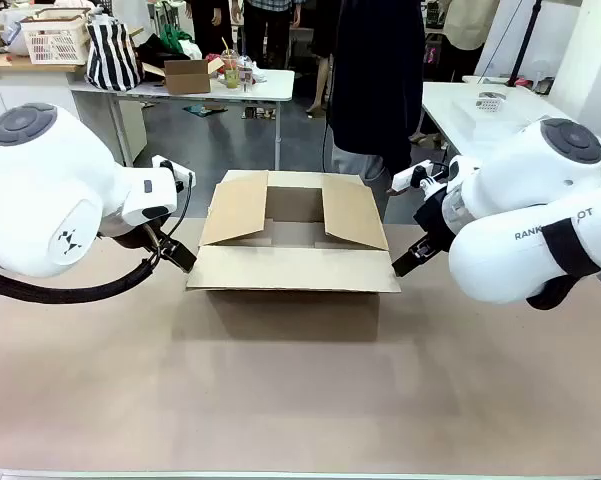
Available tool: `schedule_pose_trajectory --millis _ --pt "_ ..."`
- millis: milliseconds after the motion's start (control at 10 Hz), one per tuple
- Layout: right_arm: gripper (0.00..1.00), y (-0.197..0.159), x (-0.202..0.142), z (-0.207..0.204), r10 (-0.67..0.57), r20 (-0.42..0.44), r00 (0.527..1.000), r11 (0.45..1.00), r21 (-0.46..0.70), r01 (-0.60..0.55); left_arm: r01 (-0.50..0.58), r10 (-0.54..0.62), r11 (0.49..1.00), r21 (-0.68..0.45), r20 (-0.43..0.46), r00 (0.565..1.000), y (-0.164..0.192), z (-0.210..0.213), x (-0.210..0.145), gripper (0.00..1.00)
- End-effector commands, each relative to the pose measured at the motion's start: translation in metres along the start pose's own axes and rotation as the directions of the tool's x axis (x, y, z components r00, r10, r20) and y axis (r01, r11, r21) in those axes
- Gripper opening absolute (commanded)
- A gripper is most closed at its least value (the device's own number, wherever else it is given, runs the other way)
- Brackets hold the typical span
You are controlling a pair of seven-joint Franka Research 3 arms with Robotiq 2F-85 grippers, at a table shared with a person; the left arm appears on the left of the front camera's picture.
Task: Pack the gift set into the box.
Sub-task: Place both hands on the side flaps of the Package Box and spread them outward.
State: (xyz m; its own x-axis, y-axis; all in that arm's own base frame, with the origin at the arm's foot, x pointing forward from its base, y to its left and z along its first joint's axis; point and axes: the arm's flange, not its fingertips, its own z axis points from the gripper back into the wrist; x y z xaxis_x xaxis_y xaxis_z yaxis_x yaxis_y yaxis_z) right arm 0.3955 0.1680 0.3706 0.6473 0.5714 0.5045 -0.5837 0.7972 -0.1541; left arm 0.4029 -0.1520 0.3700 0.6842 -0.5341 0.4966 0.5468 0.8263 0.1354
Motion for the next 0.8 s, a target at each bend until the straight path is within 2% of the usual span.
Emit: schedule_pose_trajectory --millis 0,700 --pt "1.0 0.0 0.0001 0.0001 0.0 0.0 1.0 1.0 0.0 0.0 0.0 0.0 1.0 0.0 0.002 1.0 0.0001 0.0003 0.0003 1.0" --pt "1.0 0.0 0.0001 0.0001 0.0 0.0 1.0 1.0 0.0 0.0 0.0 0.0 1.0 0.0 0.002 1.0 0.0001 0.0003 0.0003 1.0"
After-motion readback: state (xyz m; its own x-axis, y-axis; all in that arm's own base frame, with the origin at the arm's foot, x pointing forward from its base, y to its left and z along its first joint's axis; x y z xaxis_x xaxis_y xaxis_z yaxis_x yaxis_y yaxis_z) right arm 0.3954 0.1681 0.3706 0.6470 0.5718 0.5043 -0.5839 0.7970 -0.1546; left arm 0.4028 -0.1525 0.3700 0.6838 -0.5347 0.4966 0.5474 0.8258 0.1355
